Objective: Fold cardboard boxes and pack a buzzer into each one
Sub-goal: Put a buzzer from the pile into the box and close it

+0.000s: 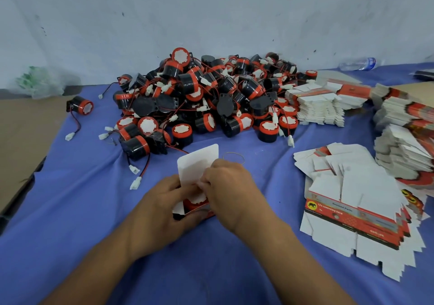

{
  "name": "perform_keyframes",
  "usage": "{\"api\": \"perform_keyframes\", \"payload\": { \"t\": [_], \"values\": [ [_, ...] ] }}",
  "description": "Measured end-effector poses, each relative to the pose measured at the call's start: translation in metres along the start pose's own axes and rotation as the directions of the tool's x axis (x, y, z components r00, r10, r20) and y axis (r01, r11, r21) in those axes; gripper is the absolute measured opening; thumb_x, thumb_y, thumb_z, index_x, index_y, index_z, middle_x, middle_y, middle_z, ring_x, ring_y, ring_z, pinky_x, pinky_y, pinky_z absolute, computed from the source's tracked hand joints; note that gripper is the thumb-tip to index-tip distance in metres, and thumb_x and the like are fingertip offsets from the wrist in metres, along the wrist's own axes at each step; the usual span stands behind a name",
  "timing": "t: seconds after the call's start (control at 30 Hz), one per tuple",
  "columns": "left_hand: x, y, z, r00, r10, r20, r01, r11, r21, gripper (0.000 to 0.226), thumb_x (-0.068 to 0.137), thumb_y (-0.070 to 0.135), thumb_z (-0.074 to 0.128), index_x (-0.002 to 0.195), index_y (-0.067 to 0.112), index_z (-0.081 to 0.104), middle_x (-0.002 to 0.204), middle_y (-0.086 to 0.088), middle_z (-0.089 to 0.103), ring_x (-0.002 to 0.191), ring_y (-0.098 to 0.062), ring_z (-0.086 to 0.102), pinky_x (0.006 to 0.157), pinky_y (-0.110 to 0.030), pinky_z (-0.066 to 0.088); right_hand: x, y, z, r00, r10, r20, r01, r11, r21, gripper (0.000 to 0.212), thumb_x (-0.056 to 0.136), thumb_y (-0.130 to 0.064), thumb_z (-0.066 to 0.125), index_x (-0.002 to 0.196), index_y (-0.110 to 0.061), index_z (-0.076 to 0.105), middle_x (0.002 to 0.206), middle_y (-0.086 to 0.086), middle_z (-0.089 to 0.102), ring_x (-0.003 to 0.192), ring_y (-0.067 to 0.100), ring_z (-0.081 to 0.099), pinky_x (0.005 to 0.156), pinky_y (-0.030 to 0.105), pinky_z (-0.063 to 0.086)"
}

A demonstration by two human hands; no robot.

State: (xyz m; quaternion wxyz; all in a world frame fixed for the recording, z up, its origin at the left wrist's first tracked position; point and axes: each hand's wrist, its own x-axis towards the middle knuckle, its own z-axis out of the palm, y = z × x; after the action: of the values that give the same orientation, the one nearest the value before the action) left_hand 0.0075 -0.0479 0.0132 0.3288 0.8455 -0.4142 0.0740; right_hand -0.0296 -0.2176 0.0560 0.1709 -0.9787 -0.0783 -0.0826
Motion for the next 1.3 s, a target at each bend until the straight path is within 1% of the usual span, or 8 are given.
{"api": "perform_keyframes", "payload": {
  "t": [0.23, 0.43, 0.57, 0.8, 0.9, 1.03, 1.2, 1.3],
  "values": [
    [-0.003, -0.004, 0.0, 0.999, -0.031, -0.013, 0.031, 1.0, 0.002, 0.049, 0.08, 0.037, 0.072, 0.125, 0.021, 0.066, 0.126, 0.005, 0.06, 0.113, -0.017, 0.059, 0.09, -0.039, 0.052, -0.007, 0.009, -0.019, 0.994, -0.037, 0.106, 0.029, 0.997, 0.074, 0.02, 0.098, -0.013, 0.052, 0.11, -0.015, 0.069, 0.108, -0.003, 0.049, 0.103, 0.017, 0.049, 0.079, 0.019, 0.034],
    [-0.002, -0.002, 0.0, 0.999, -0.018, -0.027, 0.018, 1.0, 0.007, 0.052, 0.08, 0.037, 0.072, 0.129, 0.022, 0.064, 0.128, 0.005, 0.06, 0.114, -0.015, 0.059, 0.091, -0.036, 0.051, -0.006, 0.002, -0.011, 0.999, 0.038, 0.017, -0.037, 0.999, -0.013, 0.019, 0.096, -0.011, 0.052, 0.097, -0.014, 0.07, 0.102, 0.002, 0.057, 0.094, 0.023, 0.055, 0.08, 0.037, 0.048],
    [-0.002, -0.001, 0.001, 1.0, -0.005, -0.024, 0.005, 1.0, 0.005, 0.051, 0.082, 0.038, 0.07, 0.13, 0.024, 0.062, 0.132, 0.008, 0.057, 0.117, -0.011, 0.056, 0.096, -0.029, 0.047, -0.006, -0.01, -0.004, 0.997, 0.053, -0.059, -0.063, 0.981, -0.183, 0.015, 0.09, -0.01, 0.051, 0.081, -0.022, 0.049, 0.09, -0.001, 0.048, 0.091, 0.023, 0.037, 0.072, 0.031, 0.025],
    [-0.002, -0.003, 0.003, 0.997, -0.059, -0.04, 0.059, 0.998, -0.004, 0.052, 0.079, 0.036, 0.078, 0.128, 0.025, 0.064, 0.132, 0.006, 0.057, 0.118, -0.013, 0.056, 0.098, -0.03, 0.047, -0.009, -0.005, -0.008, 0.981, 0.118, 0.156, -0.073, 0.96, -0.272, 0.011, 0.09, -0.02, 0.054, 0.102, -0.021, 0.056, 0.094, 0.0, 0.033, 0.09, 0.023, 0.025, 0.078, 0.035, 0.02],
    [-0.003, -0.006, 0.002, 0.998, -0.045, -0.035, 0.045, 0.999, -0.006, 0.051, 0.079, 0.036, 0.077, 0.127, 0.022, 0.065, 0.13, 0.006, 0.058, 0.115, -0.011, 0.056, 0.097, -0.027, 0.047, -0.004, 0.004, -0.013, 0.979, 0.141, 0.148, -0.128, 0.987, -0.096, 0.019, 0.086, -0.007, 0.052, 0.091, -0.022, 0.062, 0.082, -0.004, 0.056, 0.086, 0.024, 0.048, 0.079, 0.035, 0.033],
    [-0.002, -0.006, 0.003, 0.998, -0.061, -0.033, 0.062, 0.998, 0.009, 0.051, 0.079, 0.036, 0.07, 0.127, 0.02, 0.065, 0.121, 0.003, 0.059, 0.107, -0.012, 0.058, 0.091, -0.022, 0.046, 0.001, 0.017, -0.015, 0.959, 0.277, 0.062, -0.284, 0.932, 0.225, 0.031, 0.089, -0.014, 0.064, 0.118, -0.025, 0.067, 0.088, -0.008, 0.074, 0.103, 0.016, 0.059, 0.099, 0.037, 0.043],
    [-0.003, -0.007, 0.003, 0.997, -0.073, -0.041, 0.072, 0.997, -0.015, 0.051, 0.077, 0.034, 0.071, 0.126, 0.022, 0.065, 0.119, 0.002, 0.06, 0.104, -0.008, 0.058, 0.09, -0.019, 0.047, -0.005, 0.014, -0.006, 0.991, 0.128, 0.033, -0.129, 0.991, 0.037, 0.012, 0.095, -0.017, 0.055, 0.093, -0.026, 0.064, 0.083, -0.003, 0.061, 0.086, 0.022, 0.053, 0.07, 0.034, 0.047],
    [-0.003, -0.01, 0.002, 0.994, -0.089, -0.056, 0.086, 0.995, -0.058, 0.053, 0.076, 0.035, 0.072, 0.127, 0.026, 0.063, 0.117, 0.004, 0.055, 0.104, 0.001, 0.053, 0.091, -0.01, 0.041, -0.014, 0.017, 0.0, 0.996, 0.015, 0.09, -0.003, 0.992, -0.127, 0.013, 0.093, -0.011, 0.044, 0.097, -0.021, 0.05, 0.071, -0.003, 0.037, 0.077, 0.027, 0.046, 0.055, 0.035, 0.033]
  ]
}}
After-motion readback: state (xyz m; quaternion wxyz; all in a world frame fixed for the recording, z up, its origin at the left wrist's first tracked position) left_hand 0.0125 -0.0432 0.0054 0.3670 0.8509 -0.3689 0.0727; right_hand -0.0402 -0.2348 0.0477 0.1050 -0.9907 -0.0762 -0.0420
